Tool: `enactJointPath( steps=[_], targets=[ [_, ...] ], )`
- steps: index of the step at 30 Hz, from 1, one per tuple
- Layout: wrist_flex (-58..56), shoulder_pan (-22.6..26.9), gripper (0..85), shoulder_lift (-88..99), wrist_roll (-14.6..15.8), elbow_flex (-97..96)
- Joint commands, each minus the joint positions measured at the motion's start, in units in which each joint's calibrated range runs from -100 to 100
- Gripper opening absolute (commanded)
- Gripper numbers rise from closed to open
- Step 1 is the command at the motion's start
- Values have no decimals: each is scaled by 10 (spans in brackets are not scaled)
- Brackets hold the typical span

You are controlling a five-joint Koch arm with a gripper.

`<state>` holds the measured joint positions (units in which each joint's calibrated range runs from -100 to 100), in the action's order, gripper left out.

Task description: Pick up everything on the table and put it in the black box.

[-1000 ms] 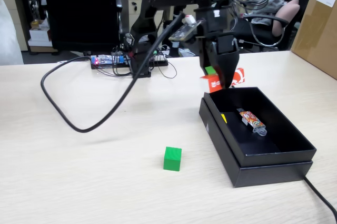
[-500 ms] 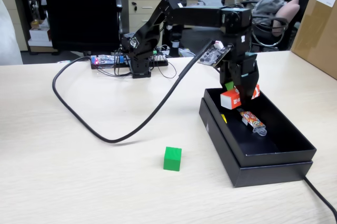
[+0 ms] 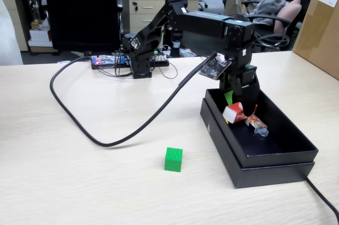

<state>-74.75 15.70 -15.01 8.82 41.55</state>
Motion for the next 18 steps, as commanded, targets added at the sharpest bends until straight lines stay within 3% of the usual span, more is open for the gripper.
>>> enactJointPath(
  steps=[1, 6, 18],
  targets=[
    [19, -2, 348, 52, -3, 25],
    [18, -29, 350, 164, -5, 31],
    [18, -126, 390, 192, -13, 42]
  ],
)
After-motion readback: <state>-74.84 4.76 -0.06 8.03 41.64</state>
